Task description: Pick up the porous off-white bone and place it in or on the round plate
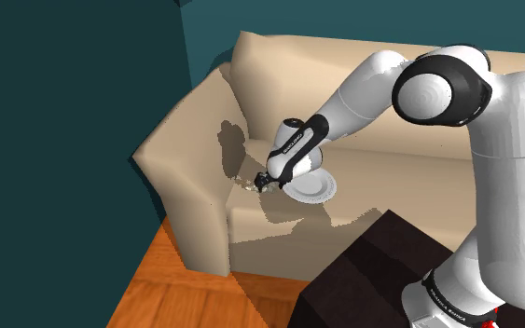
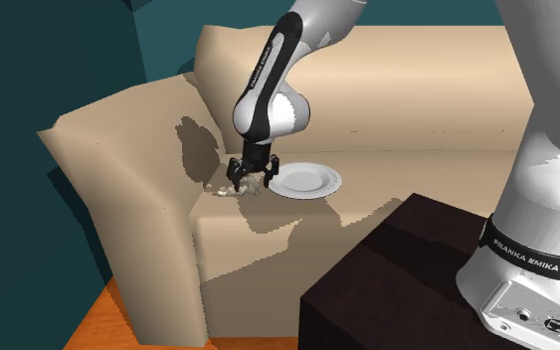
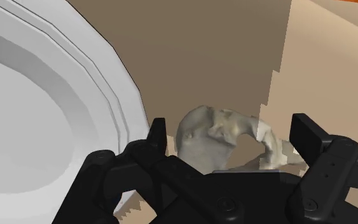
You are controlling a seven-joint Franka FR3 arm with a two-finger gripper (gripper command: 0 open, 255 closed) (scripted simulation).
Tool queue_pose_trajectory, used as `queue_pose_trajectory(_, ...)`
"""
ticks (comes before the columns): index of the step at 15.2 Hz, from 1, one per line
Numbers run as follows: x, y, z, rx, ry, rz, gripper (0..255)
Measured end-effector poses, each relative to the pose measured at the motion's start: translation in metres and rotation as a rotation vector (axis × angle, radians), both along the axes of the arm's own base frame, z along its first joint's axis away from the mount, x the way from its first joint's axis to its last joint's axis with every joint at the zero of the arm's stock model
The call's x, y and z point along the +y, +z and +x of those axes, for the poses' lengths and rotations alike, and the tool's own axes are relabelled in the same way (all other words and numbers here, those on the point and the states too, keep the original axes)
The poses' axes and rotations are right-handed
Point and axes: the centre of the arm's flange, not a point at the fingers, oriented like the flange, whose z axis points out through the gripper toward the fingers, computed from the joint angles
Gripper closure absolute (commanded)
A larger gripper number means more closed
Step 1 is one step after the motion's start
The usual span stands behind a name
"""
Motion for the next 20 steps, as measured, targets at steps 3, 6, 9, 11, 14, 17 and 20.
queue_pose_trajectory(3,0.0013,-0.0124,0.0007,0.0,-0.002,0.0,0)
queue_pose_trajectory(6,0.0019,-0.0138,0.0017,-0.001,-0.002,0.0,0)
queue_pose_trajectory(9,0.0019,-0.014,0.0018,-0.001,-0.002,0.0,0)
queue_pose_trajectory(11,0.0021,-0.014,0.0018,-0.001,-0.002,0.0,255)
queue_pose_trajectory(14,0.0024,-0.0138,0.0016,-0.001,-0.002,0.001,255)
queue_pose_trajectory(17,0.0025,-0.0137,0.0018,-0.001,-0.001,0.001,255)
queue_pose_trajectory(20,0.0027,-0.0137,0.0016,-0.001,-0.001,0.001,255)
